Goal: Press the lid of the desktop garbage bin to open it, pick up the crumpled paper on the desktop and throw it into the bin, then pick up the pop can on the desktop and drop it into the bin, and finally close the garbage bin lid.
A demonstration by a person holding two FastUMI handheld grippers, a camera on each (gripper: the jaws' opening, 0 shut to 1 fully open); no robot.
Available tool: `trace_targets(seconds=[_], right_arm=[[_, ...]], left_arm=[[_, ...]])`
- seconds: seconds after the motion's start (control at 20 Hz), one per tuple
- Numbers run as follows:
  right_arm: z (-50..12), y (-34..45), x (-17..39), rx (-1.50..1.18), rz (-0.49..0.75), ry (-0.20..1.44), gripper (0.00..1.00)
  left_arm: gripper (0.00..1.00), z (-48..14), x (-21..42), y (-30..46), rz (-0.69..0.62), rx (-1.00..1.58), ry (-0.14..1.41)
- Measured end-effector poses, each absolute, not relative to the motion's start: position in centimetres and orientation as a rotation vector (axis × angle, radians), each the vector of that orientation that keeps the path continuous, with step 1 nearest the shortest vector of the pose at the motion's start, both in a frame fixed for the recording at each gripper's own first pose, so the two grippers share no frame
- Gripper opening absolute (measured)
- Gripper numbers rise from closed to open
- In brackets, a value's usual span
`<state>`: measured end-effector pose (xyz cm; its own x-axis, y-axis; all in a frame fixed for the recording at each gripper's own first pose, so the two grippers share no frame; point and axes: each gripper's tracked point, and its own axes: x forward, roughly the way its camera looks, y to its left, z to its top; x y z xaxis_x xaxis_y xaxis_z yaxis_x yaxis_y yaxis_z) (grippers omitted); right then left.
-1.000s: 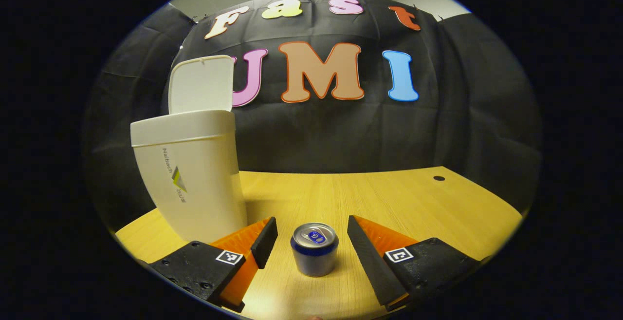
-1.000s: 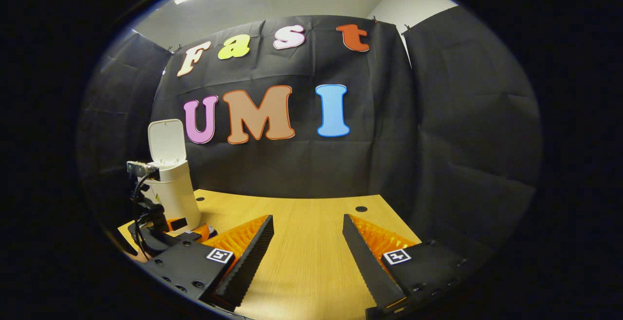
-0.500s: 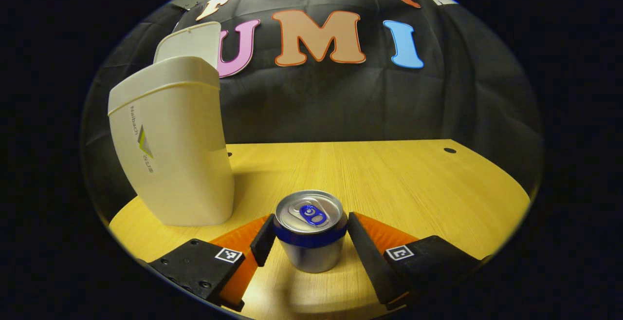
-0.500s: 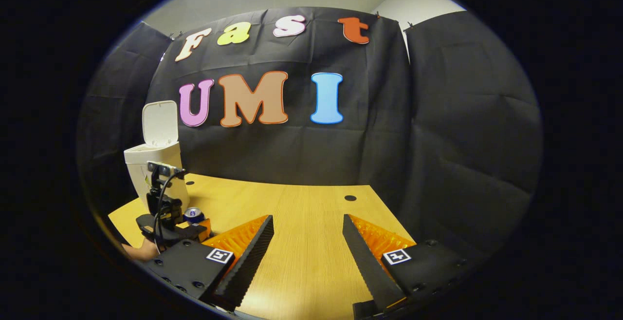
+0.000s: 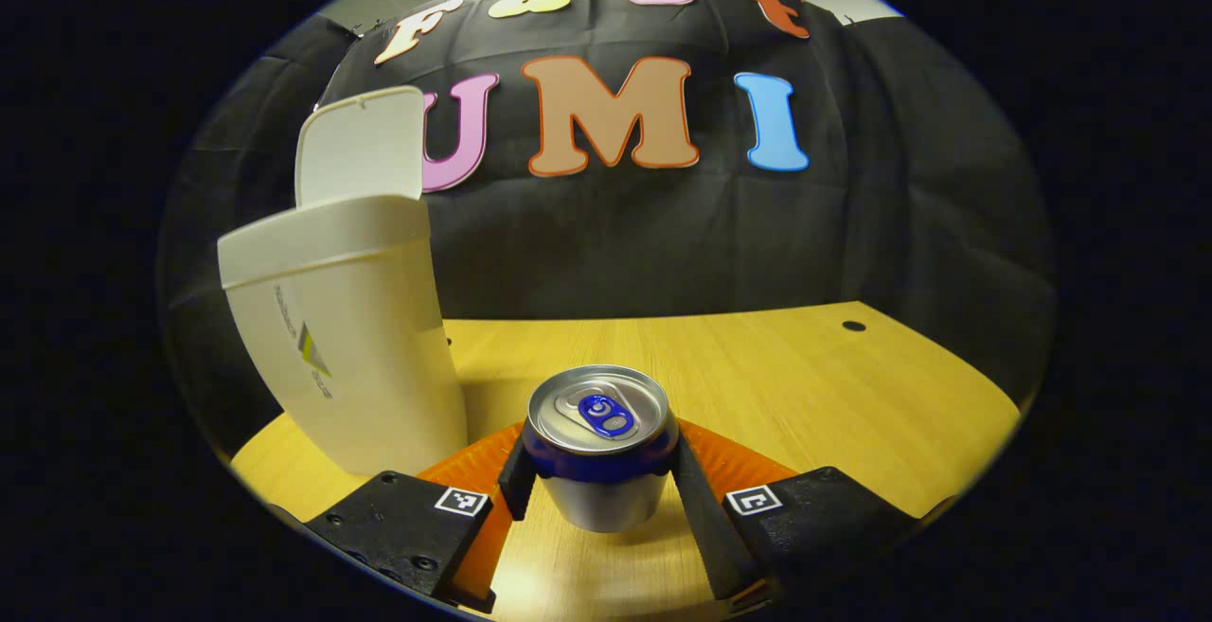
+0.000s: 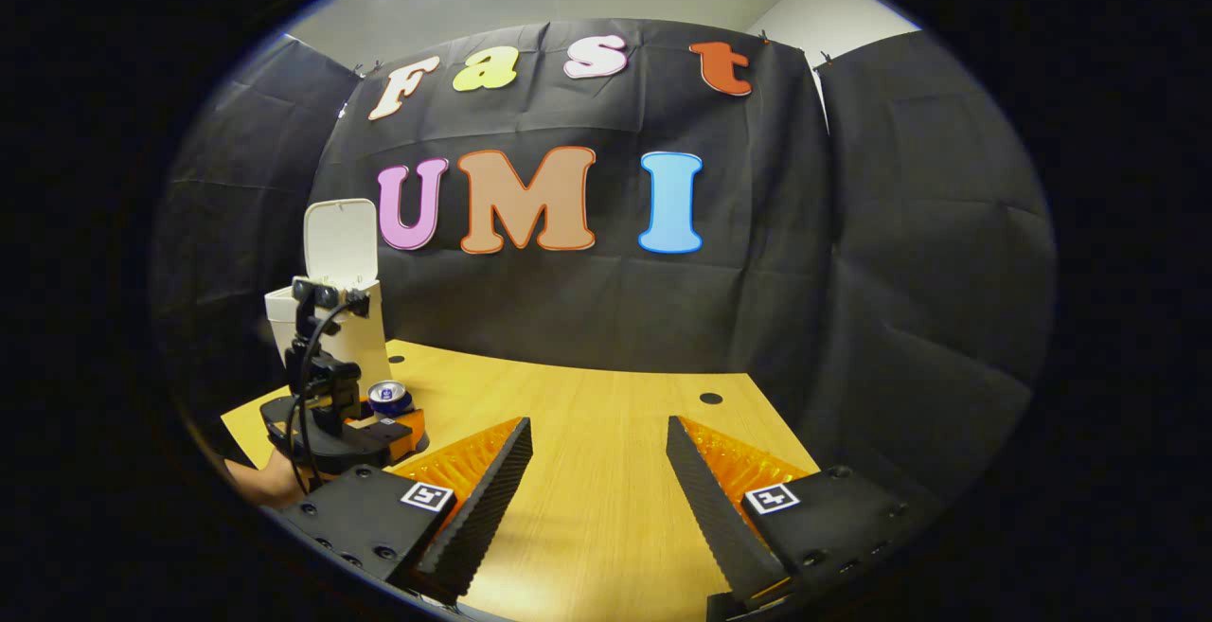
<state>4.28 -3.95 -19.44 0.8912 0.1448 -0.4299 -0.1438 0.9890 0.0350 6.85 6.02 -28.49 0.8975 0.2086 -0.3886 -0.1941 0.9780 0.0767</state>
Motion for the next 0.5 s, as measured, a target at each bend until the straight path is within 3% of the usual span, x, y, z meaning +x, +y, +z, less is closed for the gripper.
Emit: trace_targets(seconds=[0.5], right_arm=[[-14.7,-0.5,6.1,0.084,0.188,0.339,0.96]], left_arm=[[0.75,-8.5,8.5,12.8,0.271,0.068,0.162]])
